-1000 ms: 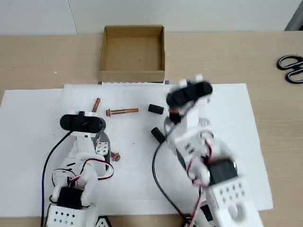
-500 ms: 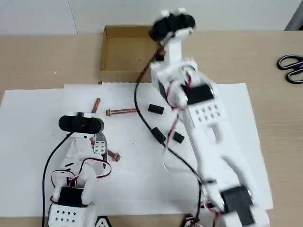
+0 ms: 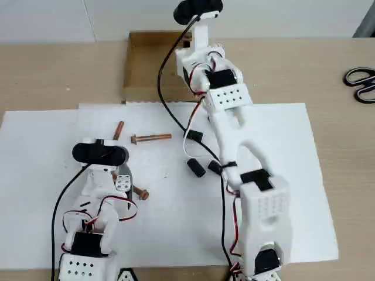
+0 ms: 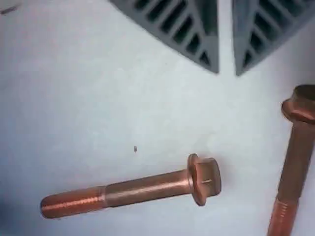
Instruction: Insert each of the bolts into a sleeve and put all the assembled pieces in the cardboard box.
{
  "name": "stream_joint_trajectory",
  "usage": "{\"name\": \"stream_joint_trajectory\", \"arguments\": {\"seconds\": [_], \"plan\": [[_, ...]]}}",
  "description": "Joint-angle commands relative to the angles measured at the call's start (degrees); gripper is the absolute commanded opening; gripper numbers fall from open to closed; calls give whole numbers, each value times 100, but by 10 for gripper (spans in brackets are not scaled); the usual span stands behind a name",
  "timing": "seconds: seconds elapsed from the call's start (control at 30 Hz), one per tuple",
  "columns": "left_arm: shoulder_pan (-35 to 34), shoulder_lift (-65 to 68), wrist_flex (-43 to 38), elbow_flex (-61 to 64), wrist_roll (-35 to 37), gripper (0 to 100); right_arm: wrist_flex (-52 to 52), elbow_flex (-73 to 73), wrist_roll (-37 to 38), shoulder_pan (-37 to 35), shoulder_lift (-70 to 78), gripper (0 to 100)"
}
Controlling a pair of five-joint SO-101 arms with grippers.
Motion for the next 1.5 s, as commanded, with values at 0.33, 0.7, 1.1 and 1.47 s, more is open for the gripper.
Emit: {"name": "stream_joint_trajectory", "arguments": {"seconds": [0.33, 0.7, 1.1, 1.47], "plan": [[-44, -53, -149, -31, -9, 6, 198, -2374, 598, 110, 1516, 48], [-53, -53, -149, -31, -9, 6, 1508, -3218, 633, 84, 1543, 122], [-53, -53, -158, -31, -9, 6, 4936, -5169, 642, 31, 1569, 4], [-53, -53, -158, -31, -9, 6, 6053, -5336, 642, 92, 1552, 3]]}}
